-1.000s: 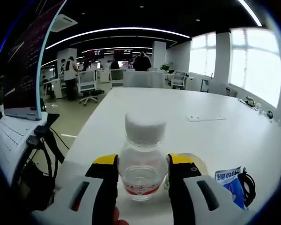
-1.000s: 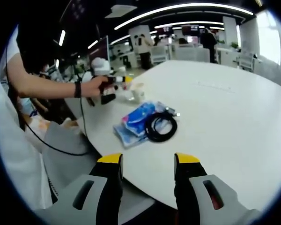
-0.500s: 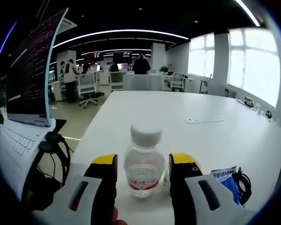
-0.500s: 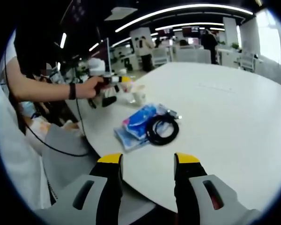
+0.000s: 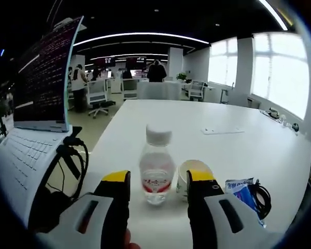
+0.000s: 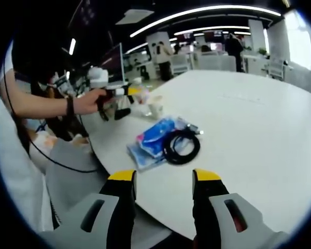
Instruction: Arrange the tabletop items into an orderly group along one side of the table until the central work area is clear of visible clutter.
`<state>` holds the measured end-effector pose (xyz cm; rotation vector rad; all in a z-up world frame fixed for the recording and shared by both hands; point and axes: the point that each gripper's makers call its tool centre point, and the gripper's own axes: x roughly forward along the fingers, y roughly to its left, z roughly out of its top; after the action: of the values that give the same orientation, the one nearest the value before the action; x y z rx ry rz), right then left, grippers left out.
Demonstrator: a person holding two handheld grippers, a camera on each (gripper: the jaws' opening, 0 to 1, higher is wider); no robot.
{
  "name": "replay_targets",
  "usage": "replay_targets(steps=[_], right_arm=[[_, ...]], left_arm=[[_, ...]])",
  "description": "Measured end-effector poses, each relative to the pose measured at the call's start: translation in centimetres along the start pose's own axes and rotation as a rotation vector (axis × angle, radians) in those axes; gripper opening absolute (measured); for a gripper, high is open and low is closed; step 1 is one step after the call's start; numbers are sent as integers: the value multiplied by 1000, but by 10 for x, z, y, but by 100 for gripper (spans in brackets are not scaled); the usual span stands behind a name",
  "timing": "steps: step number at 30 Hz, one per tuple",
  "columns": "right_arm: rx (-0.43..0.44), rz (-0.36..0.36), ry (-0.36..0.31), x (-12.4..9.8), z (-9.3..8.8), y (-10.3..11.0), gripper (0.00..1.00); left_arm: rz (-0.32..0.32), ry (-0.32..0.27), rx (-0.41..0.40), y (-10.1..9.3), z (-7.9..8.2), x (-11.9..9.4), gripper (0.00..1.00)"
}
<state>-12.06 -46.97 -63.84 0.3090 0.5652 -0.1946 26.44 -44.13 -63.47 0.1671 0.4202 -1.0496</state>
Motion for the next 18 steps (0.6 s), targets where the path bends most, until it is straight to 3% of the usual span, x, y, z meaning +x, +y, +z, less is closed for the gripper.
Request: replay_targets(steps=[10, 18], right_arm=[[10, 18, -3, 11, -1, -1, 41], [15, 35, 1, 24, -3, -3, 41]], left_arm=[[-15, 32, 2, -11, -22, -30, 42], [-58, 80, 2, -37, -50, -56, 42]])
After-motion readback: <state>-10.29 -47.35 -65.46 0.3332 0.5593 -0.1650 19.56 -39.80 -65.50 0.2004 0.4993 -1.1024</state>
